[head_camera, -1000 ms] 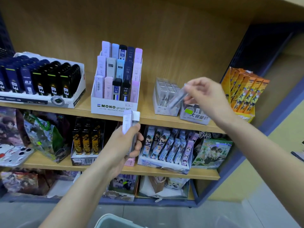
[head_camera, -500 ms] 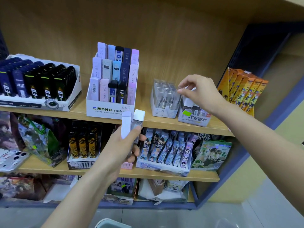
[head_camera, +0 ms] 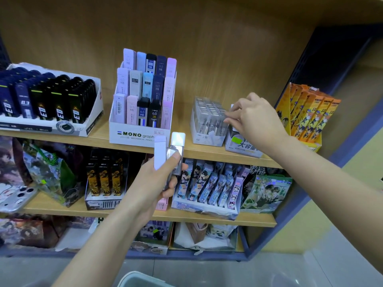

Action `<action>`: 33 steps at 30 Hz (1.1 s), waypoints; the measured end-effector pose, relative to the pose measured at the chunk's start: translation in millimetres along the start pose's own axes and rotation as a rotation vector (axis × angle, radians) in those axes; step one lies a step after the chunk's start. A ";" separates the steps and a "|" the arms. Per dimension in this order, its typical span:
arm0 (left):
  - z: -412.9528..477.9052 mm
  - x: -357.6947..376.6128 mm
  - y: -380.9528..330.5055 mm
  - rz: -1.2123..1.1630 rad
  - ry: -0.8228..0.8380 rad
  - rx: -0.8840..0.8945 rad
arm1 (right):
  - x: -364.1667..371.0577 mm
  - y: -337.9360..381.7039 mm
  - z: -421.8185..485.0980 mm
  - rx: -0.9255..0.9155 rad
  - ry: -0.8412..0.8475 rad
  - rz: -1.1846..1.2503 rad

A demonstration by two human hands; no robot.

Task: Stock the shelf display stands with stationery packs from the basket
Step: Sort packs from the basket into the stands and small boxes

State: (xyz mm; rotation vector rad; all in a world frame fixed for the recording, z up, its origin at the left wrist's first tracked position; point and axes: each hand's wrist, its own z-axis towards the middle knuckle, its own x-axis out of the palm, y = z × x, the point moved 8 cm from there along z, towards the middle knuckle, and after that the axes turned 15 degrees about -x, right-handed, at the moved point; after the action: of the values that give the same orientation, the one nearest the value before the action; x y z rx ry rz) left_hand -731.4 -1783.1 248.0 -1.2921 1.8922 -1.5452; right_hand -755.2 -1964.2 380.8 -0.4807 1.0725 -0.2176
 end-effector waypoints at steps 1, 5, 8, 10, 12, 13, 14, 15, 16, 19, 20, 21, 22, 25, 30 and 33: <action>-0.4 0.8 0.0 -0.010 0.005 -0.003 | -3.0 4.3 -2.3 -0.001 -0.017 -0.011; -1.6 3.3 0.4 0.009 0.017 -0.012 | -6.5 34.9 -18.3 0.226 -0.132 0.621; -3.3 8.6 1.2 0.099 0.049 -0.011 | 9.7 67.2 -19.3 0.350 -0.055 1.064; -5.5 11.7 2.8 0.146 0.069 -0.016 | 16.8 81.9 -18.1 0.390 0.022 1.254; -7.0 10.4 3.4 0.176 0.068 -0.004 | 17.8 87.2 -17.2 0.407 0.053 1.340; -7.9 8.8 2.4 0.192 0.061 0.008 | 17.1 86.5 -17.9 0.424 0.050 1.355; -8.1 6.7 1.2 0.205 0.050 0.024 | 16.1 84.6 -18.8 0.440 0.033 1.371; -8.7 4.4 -0.3 0.210 0.035 0.037 | 14.6 81.1 -19.4 0.449 0.002 1.381; -8.6 1.8 -1.9 0.202 0.017 0.048 | 11.4 75.4 -20.0 0.461 -0.042 1.380; -9.4 -4.2 -8.3 0.149 -0.026 0.070 | -5.5 41.7 -24.9 0.488 -0.230 1.242; -9.6 -5.4 -9.4 0.142 -0.038 0.070 | -14.5 26.2 -27.9 0.485 -0.294 1.134; -9.8 -6.4 -9.9 0.137 -0.049 0.065 | -23.8 10.8 -31.6 0.475 -0.351 1.017; -9.1 -7.0 -9.4 0.132 -0.059 0.058 | -31.4 -3.9 -35.9 0.468 -0.394 0.913; -8.0 -5.2 -8.7 0.119 -0.071 0.059 | -36.0 -37.7 -48.2 0.448 -0.391 0.667; -7.4 3.8 -10.0 0.139 -0.074 0.093 | -18.8 -53.7 -57.5 0.412 -0.269 0.515; -7.7 10.5 -10.0 0.158 -0.064 0.107 | -2.7 -49.8 -54.8 0.365 -0.202 0.541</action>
State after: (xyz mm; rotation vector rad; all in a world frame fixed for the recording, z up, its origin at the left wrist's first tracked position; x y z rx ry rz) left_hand -738.4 -1787.2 262.2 -1.1047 1.8004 -1.4847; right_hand -801.8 -2021.6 385.5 0.1208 0.9026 0.1138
